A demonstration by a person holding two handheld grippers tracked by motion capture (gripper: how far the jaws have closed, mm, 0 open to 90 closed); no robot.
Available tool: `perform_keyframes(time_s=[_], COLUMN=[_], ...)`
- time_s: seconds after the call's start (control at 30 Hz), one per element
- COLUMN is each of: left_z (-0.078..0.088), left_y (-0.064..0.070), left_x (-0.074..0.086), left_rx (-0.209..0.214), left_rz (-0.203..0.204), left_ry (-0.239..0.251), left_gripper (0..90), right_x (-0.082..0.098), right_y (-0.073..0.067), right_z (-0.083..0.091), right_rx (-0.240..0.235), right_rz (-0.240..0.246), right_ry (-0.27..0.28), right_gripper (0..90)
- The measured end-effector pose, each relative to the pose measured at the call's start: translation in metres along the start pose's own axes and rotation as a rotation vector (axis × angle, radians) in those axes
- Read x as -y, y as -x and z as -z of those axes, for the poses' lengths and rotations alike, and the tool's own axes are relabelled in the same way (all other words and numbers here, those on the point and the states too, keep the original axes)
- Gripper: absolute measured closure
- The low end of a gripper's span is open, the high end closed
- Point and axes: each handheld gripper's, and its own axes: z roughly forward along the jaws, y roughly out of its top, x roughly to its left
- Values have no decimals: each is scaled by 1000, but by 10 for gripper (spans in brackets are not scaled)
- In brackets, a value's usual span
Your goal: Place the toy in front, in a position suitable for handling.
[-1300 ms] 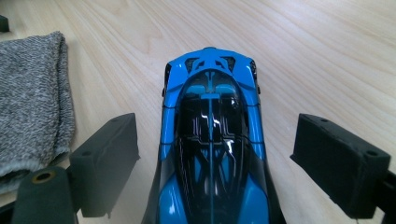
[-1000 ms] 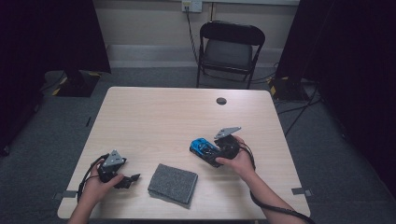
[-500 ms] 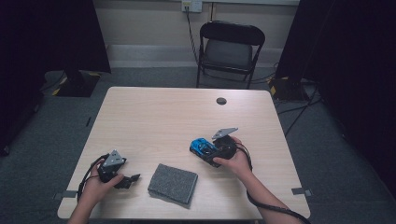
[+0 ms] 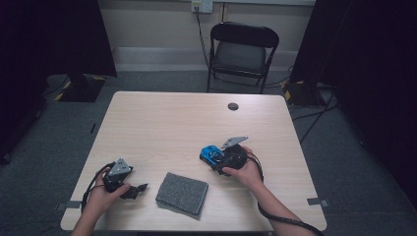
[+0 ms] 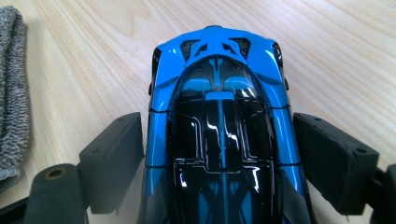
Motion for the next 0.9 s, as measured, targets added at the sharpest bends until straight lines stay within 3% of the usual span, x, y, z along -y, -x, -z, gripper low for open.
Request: perform_keyframes(time_s=[0.33,0.7,0.9], left_z=[0,0,0], left_y=[0,0,0], left_x=[0,0,0], left_rx=[1,1,3], left_rz=[-2,-2,-2], left_ry=[0,0,-1], left_gripper=[92,92,88], right_x=[0,-5,-11], right_y=[-5,-10,-11], right_z=[-2,-1,3], right_rx=[59,94,94], right_rz=[27,-29,-48], right_ry=[-17,-51,-27], right_gripper=[174,183,183])
